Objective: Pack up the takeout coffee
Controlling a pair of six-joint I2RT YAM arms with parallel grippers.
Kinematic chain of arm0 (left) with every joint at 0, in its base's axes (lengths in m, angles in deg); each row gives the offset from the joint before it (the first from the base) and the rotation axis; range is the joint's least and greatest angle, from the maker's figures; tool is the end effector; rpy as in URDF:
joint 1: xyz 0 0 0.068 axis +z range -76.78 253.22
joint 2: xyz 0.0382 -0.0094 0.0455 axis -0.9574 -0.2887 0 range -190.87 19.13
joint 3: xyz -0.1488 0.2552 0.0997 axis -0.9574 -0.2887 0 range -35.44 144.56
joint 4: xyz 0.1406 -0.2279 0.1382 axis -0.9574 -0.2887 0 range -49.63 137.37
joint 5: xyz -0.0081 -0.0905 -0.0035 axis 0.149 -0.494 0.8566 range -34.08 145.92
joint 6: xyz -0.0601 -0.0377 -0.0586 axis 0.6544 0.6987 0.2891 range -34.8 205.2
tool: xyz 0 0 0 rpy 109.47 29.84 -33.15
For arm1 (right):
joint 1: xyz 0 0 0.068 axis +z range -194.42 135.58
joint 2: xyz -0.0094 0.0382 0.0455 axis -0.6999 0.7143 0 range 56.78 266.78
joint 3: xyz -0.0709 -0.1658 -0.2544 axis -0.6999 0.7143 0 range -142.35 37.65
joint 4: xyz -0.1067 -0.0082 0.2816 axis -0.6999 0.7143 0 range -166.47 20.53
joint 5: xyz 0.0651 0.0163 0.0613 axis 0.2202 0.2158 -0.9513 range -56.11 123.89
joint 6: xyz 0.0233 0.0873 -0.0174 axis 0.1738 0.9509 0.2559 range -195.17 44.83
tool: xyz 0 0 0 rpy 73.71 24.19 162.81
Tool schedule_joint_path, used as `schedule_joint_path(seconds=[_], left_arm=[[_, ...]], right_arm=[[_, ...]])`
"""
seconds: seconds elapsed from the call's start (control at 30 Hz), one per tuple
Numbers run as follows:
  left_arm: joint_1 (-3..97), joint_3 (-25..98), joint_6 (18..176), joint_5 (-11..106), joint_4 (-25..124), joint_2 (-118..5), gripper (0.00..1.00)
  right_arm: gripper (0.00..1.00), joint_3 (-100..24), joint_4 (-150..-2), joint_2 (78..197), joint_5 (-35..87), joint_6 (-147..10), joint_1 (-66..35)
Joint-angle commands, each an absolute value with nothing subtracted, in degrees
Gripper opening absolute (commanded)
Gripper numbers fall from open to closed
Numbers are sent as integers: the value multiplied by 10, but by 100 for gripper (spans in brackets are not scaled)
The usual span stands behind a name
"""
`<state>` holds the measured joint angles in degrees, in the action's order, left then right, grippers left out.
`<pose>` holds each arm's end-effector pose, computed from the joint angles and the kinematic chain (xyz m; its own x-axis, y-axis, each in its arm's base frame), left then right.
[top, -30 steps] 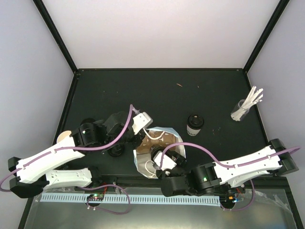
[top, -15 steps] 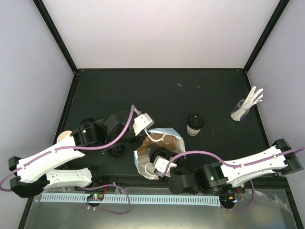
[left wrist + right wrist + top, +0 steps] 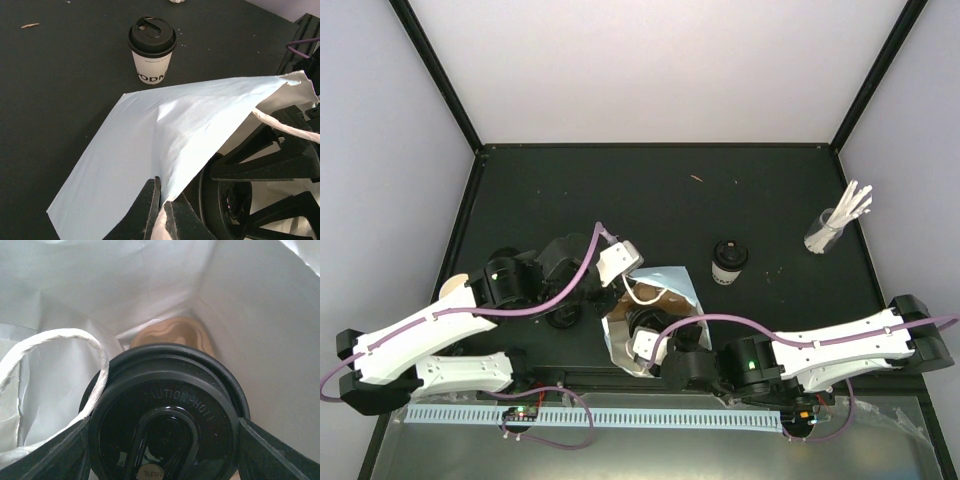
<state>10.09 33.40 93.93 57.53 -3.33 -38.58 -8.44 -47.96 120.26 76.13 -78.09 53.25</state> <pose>0.1144 -0.2206 0.3851 -0.4185 0.4901 -0.7646 0.8280 0.5519 -0.0994 0.0191 0.2752 0.2600 0.1363 -0.7295 -0.6703 -0.7901 0.3281 -0.5177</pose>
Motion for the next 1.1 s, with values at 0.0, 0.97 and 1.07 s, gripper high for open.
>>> schedule_joint_path(seconds=[0.0, 0.97, 1.07], left_arm=[[95, 328, 935, 549, -46, -371, 1], [91, 316, 959, 492, 0, -280, 66], [91, 333, 967, 499, -3, -261, 77]], right_arm=[[59, -89, -484, 1202, 740, -824, 523], [58, -90, -474, 1272, 698, -801, 513], [58, -87, -479, 1273, 706, -799, 513]])
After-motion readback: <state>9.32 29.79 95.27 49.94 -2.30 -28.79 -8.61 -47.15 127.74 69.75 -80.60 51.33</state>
